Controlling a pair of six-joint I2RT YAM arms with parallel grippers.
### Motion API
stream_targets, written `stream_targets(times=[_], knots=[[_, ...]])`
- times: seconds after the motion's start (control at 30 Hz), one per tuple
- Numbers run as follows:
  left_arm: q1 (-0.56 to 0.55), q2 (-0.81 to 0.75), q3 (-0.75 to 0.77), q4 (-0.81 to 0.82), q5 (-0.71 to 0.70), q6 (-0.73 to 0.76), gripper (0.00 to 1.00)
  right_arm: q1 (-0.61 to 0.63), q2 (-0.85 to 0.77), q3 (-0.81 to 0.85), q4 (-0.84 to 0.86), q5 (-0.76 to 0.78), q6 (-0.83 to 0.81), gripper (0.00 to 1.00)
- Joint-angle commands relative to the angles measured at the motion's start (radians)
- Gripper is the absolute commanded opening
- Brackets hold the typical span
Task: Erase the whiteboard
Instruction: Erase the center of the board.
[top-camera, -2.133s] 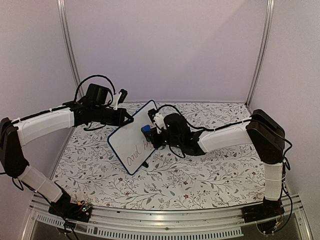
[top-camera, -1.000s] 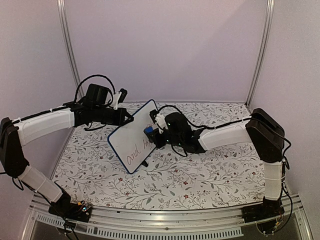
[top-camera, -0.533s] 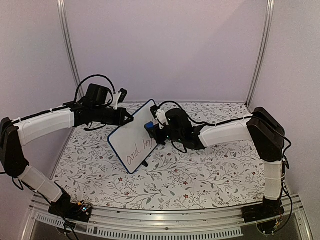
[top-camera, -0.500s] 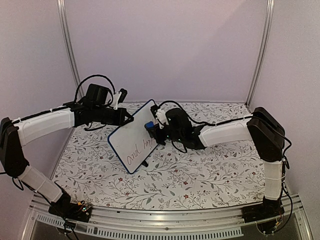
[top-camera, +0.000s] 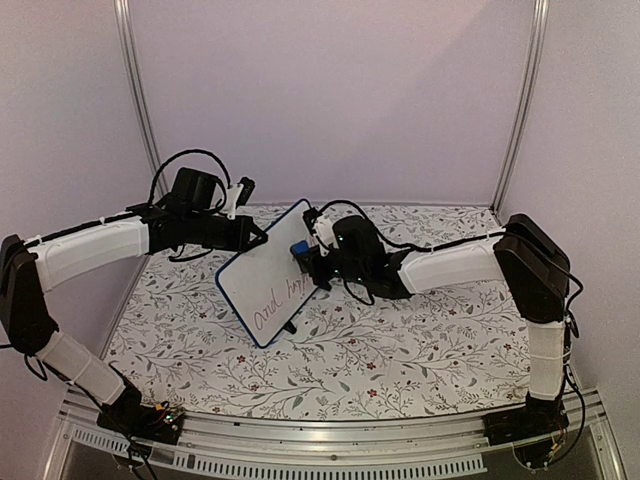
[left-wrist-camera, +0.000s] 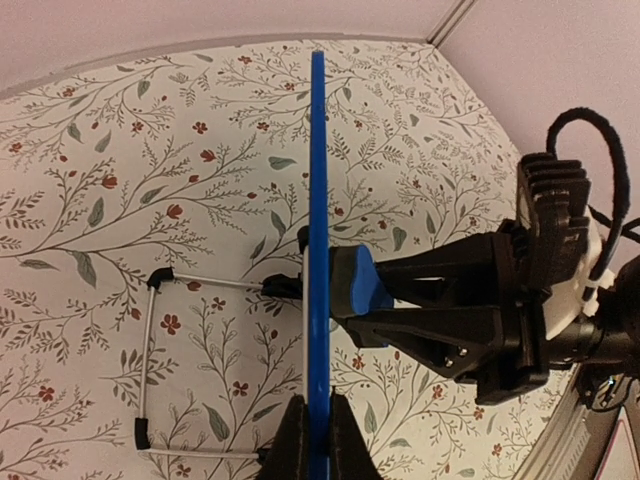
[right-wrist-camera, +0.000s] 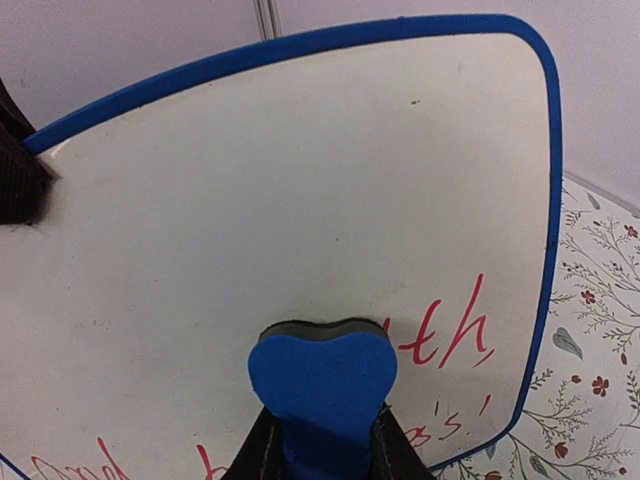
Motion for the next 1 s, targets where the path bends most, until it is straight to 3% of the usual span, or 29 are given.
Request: stream_targets(times=[0.0,0.4,0.97], knots=[[-0.029,0.031,-0.020,-0.017,0.036,-0.002,0.00,0.022,0.014,-0.047,0.004,-0.010,0.007,0.17],[-0.028,0.034,-0.020,-0.017,0.038,-0.004,0.00,0.038,0.018,-0.105,0.021,0.003,0.028,0.16],[-0.030,0.033,-0.020,-0.017,0.039,-0.004,0.00,-0.001,-0.012,0.020,-0.012,0.033,-0.034,0.17]])
